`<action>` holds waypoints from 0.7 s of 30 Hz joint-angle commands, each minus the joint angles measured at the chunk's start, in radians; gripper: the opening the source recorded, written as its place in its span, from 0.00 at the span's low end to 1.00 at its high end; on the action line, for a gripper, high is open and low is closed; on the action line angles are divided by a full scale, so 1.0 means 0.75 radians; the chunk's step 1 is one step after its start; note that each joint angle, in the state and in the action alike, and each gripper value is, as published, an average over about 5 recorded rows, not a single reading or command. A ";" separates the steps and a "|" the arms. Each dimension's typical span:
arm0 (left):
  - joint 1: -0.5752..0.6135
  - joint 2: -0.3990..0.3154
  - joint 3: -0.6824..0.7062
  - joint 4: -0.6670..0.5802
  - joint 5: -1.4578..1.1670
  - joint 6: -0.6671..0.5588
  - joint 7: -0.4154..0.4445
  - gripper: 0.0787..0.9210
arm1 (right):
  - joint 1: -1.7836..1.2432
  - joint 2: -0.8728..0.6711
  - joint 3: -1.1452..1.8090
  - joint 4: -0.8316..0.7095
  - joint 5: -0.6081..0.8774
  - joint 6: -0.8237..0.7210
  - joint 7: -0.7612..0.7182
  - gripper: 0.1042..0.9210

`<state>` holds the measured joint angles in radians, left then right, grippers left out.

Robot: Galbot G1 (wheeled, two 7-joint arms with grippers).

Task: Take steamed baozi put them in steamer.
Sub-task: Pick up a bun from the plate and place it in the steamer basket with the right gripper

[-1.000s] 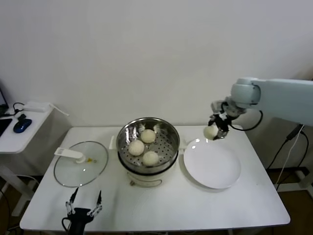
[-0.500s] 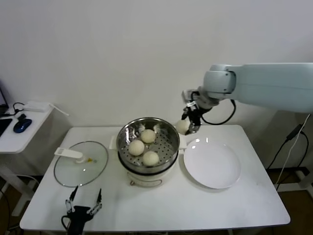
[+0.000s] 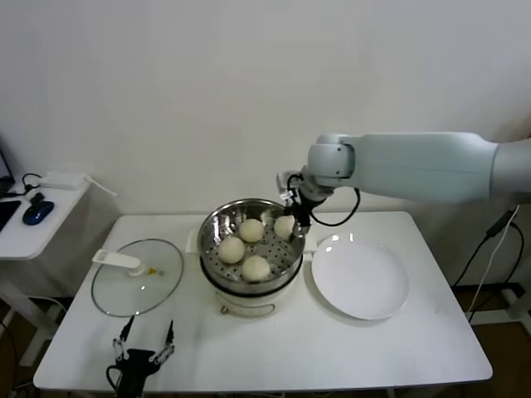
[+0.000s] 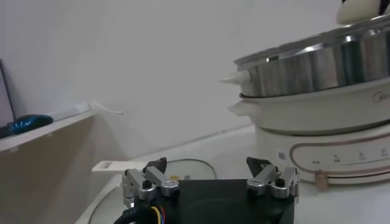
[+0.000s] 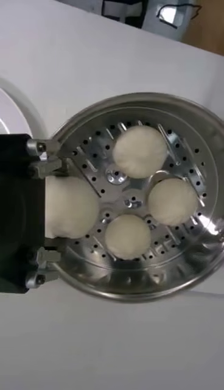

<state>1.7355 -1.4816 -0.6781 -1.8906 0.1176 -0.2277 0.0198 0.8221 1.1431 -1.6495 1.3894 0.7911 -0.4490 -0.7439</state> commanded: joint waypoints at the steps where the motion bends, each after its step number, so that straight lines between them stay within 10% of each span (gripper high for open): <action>1: -0.001 0.000 -0.004 0.011 0.001 -0.004 0.000 0.88 | -0.221 0.045 0.088 -0.086 -0.103 -0.030 0.022 0.67; 21: -0.005 -0.004 -0.002 0.003 0.003 -0.003 0.000 0.88 | -0.216 0.071 0.114 -0.128 -0.046 -0.005 0.029 0.78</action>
<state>1.7305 -1.4852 -0.6811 -1.8846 0.1183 -0.2298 0.0198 0.6642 1.1965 -1.5735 1.2982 0.7162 -0.4547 -0.7217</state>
